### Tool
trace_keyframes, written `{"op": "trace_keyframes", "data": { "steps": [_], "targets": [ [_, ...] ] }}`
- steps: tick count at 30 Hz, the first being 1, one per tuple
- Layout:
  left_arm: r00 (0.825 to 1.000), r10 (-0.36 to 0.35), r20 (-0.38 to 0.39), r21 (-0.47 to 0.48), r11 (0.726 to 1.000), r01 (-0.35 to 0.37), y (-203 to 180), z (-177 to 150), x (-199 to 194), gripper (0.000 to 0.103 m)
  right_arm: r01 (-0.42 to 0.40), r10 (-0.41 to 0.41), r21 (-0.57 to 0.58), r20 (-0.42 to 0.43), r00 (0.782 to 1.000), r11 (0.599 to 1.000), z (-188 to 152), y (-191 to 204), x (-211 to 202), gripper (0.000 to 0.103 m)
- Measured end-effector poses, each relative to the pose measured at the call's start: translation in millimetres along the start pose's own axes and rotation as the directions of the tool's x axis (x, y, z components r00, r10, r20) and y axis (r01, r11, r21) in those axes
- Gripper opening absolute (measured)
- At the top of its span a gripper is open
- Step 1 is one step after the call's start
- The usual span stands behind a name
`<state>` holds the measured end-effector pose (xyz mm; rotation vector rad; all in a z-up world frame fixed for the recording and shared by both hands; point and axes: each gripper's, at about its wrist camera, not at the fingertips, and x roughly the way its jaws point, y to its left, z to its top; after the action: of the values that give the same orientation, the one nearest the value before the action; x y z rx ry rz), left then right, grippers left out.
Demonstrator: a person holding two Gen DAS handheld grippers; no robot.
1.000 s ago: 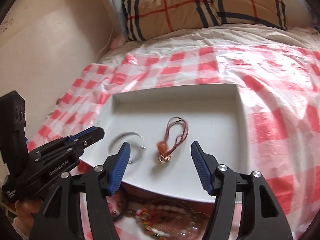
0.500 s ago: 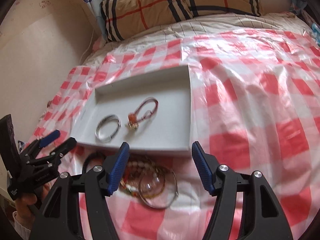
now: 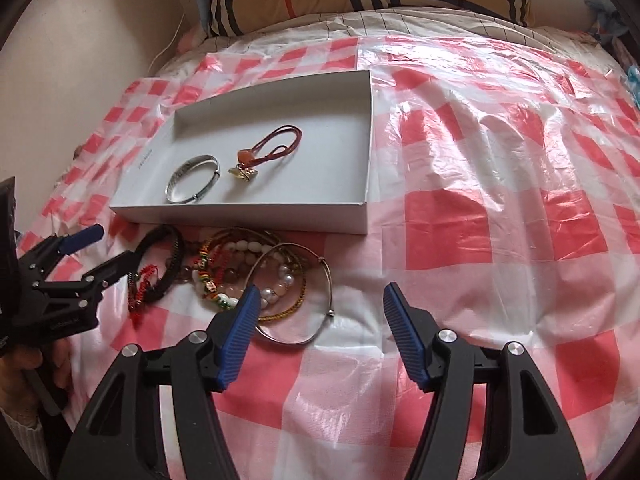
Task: Organize jewelry
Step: 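Grasp the black leather bracelet with the left tool while the right tool grasps a red string bracelet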
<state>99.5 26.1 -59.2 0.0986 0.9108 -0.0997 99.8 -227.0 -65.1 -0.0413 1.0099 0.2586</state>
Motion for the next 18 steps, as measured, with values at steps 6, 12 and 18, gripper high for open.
{"op": "trace_keyframes", "data": {
  "steps": [6,12,18],
  "targets": [
    [1.000,0.029,0.010,0.025,0.999,-0.029,-4,2,5,0.086,-0.074,0.076,-0.048,0.047,0.996,0.996,2,14,-10,0.062],
    [0.999,-0.037,-0.005,-0.036,0.999,0.037,22,7,5,0.086,-0.282,0.277,-0.273,-0.057,0.959,0.920,-11,96,-3,0.062],
    [0.997,-0.072,0.004,-0.101,0.992,0.072,41,9,2,0.086,-0.317,0.302,-0.192,-0.107,0.947,0.929,-5,127,24,0.044]
  ]
}}
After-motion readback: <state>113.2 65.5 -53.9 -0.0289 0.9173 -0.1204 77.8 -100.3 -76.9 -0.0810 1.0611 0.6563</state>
